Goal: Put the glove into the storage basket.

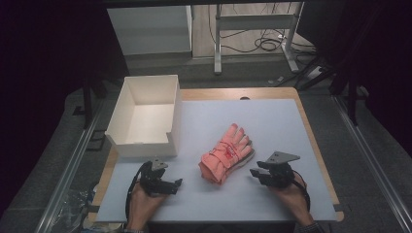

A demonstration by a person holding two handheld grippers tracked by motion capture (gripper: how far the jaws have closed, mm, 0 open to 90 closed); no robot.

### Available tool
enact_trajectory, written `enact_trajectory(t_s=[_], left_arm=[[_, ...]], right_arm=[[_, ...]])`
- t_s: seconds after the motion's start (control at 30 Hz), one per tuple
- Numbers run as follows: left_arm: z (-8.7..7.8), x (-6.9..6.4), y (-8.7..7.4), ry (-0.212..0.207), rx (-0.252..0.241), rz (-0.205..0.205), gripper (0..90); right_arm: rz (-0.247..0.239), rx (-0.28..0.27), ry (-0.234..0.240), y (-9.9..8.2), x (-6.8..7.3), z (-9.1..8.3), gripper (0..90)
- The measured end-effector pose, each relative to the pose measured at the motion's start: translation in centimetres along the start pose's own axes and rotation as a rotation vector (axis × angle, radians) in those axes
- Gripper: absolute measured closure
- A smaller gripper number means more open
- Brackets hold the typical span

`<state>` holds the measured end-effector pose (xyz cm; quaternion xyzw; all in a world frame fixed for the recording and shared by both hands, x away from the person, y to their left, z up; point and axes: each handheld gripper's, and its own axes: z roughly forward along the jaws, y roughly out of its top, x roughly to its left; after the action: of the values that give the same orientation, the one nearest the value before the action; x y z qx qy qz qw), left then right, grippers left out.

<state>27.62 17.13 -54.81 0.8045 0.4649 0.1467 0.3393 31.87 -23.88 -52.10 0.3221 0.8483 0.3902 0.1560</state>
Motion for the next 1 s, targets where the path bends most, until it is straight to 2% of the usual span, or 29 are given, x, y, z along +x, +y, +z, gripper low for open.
enact_trajectory(t_s=[0.07,0.17,0.23,0.27,0.33,0.37,0.53,0.57,0.63,0.73,0.77,0.8,0.83,0.87,0.97,1.0], left_arm=[[-0.1,-0.3,0.1,-0.010,0.004,0.001,1.9],[-0.4,-0.9,0.4,-0.023,0.004,0.008,1.5],[-0.8,-1.3,0.8,-0.039,-0.007,0.009,1.3],[-1.2,-1.7,1.3,-0.058,-0.016,0.011,1.0],[-1.5,-2.2,2.0,-0.074,-0.024,0.017,0.2],[-1.5,-2.2,2.0,-0.074,-0.024,0.017,0.0],[-2.3,-3.9,4.3,-0.119,-0.035,0.052,0.0],[-2.3,-3.9,4.3,-0.119,-0.035,0.052,0.0],[-2.6,-4.6,5.5,-0.139,-0.035,0.074,0.0],[-2.7,-5.2,6.5,-0.146,-0.036,0.090,0.0],[-2.7,-5.4,6.8,-0.147,-0.035,0.094,0.0],[-2.6,-5.8,7.7,-0.152,-0.029,0.109,0.0],[-2.6,-5.8,7.7,-0.152,-0.029,0.109,0.0],[-2.4,-6.2,8.6,-0.155,-0.028,0.123,0.0],[-2.1,-6.6,9.6,-0.160,-0.026,0.133,0.0],[-1.6,-7.0,10.5,-0.166,-0.024,0.150,0.0]], right_arm=[[0.006,0.000,-0.009,-0.1,-0.3,-0.2,50.4],[0.027,0.005,-0.065,-0.5,-1.4,-0.8,43.2],[0.038,0.008,-0.077,-0.6,-1.7,-1.0,40.9],[0.060,0.010,-0.103,-0.8,-2.4,-1.2,36.2],[0.074,0.018,-0.136,-1.1,-3.1,-1.4,32.5],[0.074,0.018,-0.136,-1.1,-3.1,-1.4,32.5],[0.093,0.033,-0.213,-1.8,-4.7,-1.7,23.7],[0.093,0.033,-0.213,-1.8,-4.7,-1.7,23.7],[0.107,0.061,-0.231,-2.1,-5.1,-1.4,18.9],[0.126,0.066,-0.228,-2.1,-5.3,-1.3,16.3],[0.146,0.074,-0.224,-2.2,-5.5,-1.3,14.6],[0.147,0.074,-0.223,-2.2,-5.5,-1.3,14.6],[0.147,0.074,-0.223,-2.2,-5.5,-1.3,14.6],[0.146,0.074,-0.225,-2.2,-5.5,-1.2,14.3],[0.145,0.072,-0.226,-2.2,-5.5,-1.2,14.1],[0.145,0.071,-0.228,-2.2,-5.5,-1.2,14.1]])
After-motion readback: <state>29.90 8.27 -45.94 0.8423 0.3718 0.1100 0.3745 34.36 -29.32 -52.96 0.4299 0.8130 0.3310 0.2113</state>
